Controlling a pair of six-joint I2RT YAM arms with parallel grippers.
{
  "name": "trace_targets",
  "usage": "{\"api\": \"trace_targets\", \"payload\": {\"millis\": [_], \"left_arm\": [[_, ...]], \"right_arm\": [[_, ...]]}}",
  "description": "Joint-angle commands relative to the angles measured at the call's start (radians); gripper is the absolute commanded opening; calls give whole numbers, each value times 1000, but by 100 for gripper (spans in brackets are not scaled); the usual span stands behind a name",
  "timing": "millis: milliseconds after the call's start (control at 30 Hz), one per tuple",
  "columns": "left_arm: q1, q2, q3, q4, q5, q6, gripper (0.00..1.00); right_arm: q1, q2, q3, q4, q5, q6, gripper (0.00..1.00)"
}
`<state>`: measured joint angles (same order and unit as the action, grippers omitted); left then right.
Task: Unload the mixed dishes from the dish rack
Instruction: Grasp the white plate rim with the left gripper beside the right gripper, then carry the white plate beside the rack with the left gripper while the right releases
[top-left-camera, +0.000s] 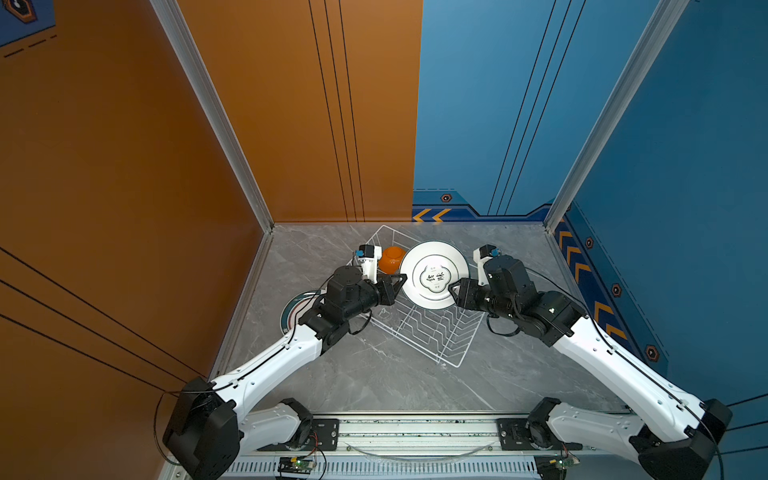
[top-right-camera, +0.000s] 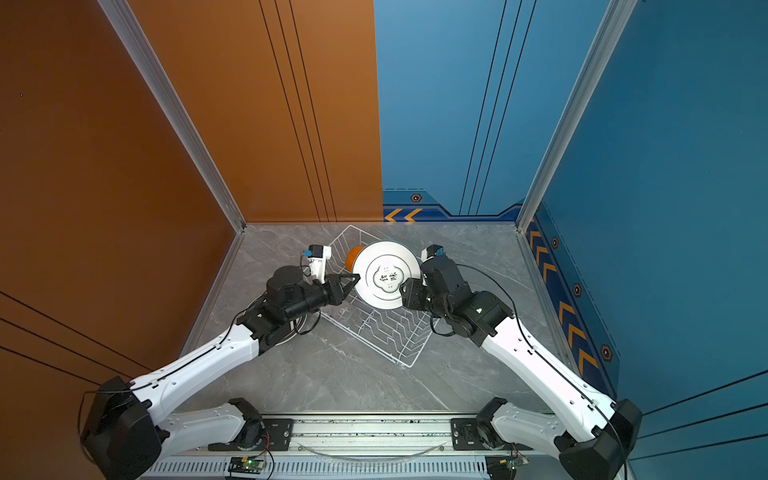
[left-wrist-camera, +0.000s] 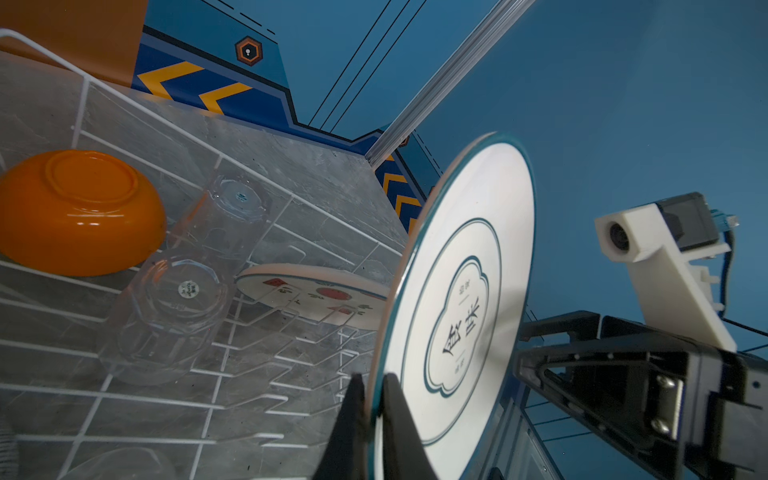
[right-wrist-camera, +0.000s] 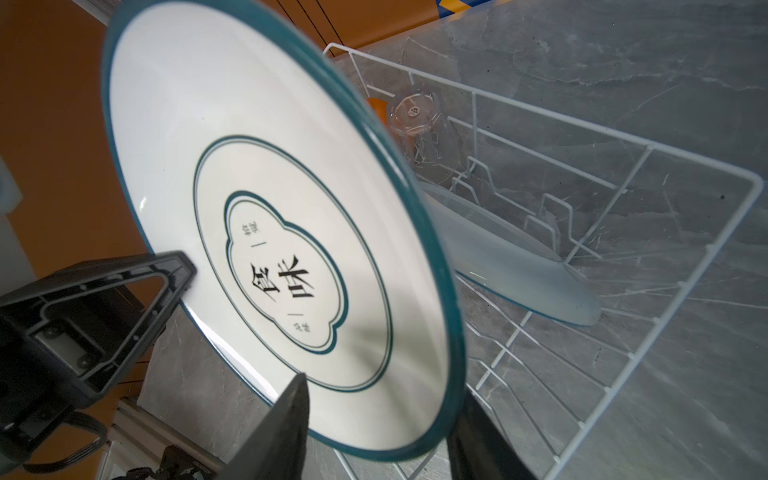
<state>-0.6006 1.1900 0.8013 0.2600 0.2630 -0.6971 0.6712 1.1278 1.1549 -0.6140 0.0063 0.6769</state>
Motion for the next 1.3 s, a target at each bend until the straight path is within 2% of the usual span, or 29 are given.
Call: {"api": "trace_targets", "payload": {"millis": [0, 200, 267, 400, 500, 733, 967, 1267], "left_arm": [[-16, 20, 19, 6, 13, 32, 0], [-11, 31, 31, -23, -4, 27, 0], [-5, 33, 40, -35, -7, 21, 0], [9, 14, 64, -82, -24, 12, 0], [17, -17, 69, -116, -50, 10, 0], [35, -88, 59, -153, -108, 18, 0], [72, -136, 60, -204, -107, 7, 0], [191, -280, 26, -364, -137, 0, 0]], "right_arm": [[-4, -25, -13, 142, -108, 0, 57], [-20, -43, -39, 152, -124, 4, 64], [-26, -55, -50, 152, -122, -3, 70], [-26, -89, -83, 152, -79, -42, 95], [-28, -109, -99, 152, -45, -63, 99], [-27, -94, -101, 141, -47, -84, 100], [-29, -107, -112, 120, -2, -101, 100], [-44, -122, -118, 105, 16, -126, 100]]}}
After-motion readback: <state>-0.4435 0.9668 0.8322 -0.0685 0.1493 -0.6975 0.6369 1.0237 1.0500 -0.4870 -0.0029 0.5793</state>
